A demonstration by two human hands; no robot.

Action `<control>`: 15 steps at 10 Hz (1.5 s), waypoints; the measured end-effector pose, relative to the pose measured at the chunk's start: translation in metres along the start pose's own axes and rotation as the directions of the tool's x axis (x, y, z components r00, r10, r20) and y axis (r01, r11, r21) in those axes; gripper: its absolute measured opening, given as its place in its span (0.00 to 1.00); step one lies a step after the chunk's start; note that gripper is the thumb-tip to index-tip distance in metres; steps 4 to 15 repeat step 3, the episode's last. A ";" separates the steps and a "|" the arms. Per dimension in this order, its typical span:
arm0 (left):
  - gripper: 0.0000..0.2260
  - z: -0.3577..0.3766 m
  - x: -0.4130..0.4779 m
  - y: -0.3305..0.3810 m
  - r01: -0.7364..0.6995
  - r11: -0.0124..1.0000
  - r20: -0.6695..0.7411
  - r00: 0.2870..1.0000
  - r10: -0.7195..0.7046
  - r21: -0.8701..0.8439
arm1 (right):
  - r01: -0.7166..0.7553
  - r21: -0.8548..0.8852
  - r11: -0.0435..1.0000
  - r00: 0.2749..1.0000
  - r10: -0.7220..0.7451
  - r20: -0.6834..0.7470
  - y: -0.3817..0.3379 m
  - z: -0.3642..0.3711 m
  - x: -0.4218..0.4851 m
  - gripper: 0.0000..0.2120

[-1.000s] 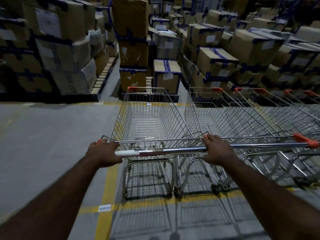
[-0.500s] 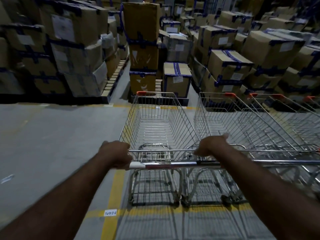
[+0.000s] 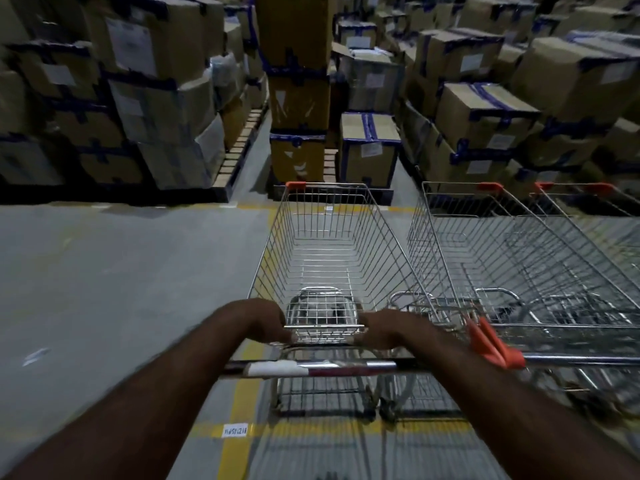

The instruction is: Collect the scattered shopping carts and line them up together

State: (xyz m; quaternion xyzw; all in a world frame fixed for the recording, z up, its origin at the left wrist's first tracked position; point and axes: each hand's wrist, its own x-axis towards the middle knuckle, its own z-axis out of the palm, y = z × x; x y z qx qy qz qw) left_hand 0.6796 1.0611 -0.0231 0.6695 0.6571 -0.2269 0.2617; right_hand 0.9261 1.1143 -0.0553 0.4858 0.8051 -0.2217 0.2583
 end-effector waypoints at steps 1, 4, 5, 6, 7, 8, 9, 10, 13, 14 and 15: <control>0.31 -0.011 0.021 0.000 -0.049 0.999 0.039 0.998 0.048 0.003 | -0.028 0.059 0.998 0.993 0.022 0.113 -0.004 -0.012 0.003 0.43; 0.27 -0.060 0.068 0.008 -0.276 0.956 -0.004 0.961 0.278 0.099 | -0.226 0.209 0.952 0.974 0.220 0.052 -0.012 -0.029 0.010 0.48; 0.27 -0.060 0.068 0.008 -0.276 0.956 -0.004 0.961 0.278 0.099 | -0.226 0.209 0.952 0.974 0.220 0.052 -0.012 -0.029 0.010 0.48; 0.27 -0.060 0.068 0.008 -0.276 0.956 -0.004 0.961 0.278 0.099 | -0.226 0.209 0.952 0.974 0.220 0.052 -0.012 -0.029 0.010 0.48; 0.27 -0.060 0.068 0.008 -0.276 0.956 -0.004 0.961 0.278 0.099 | -0.226 0.209 0.952 0.974 0.220 0.052 -0.012 -0.029 0.010 0.48; 0.27 -0.060 0.068 0.008 -0.276 0.956 -0.004 0.961 0.278 0.099 | -0.226 0.209 0.952 0.974 0.220 0.052 -0.012 -0.029 0.010 0.48; 0.27 -0.060 0.068 0.008 -0.276 0.956 -0.004 0.961 0.278 0.099 | -0.226 0.209 0.952 0.974 0.220 0.052 -0.012 -0.029 0.010 0.48; 0.27 -0.060 0.068 0.008 -0.276 0.956 -0.004 0.961 0.278 0.099 | -0.226 0.209 0.952 0.974 0.220 0.052 -0.012 -0.029 0.010 0.48; 0.27 -0.060 0.068 0.008 -0.276 0.956 -0.004 0.961 0.278 0.099 | -0.226 0.209 0.952 0.974 0.220 0.052 -0.012 -0.029 0.010 0.48; 0.27 -0.060 0.068 0.008 -0.276 0.956 -0.004 0.961 0.278 0.099 | -0.226 0.209 0.952 0.974 0.220 0.052 -0.012 -0.029 0.010 0.48; 0.27 -0.060 0.068 0.008 -0.276 0.956 -0.004 0.961 0.278 0.099 | -0.226 0.209 0.952 0.974 0.220 0.052 -0.012 -0.029 0.010 0.48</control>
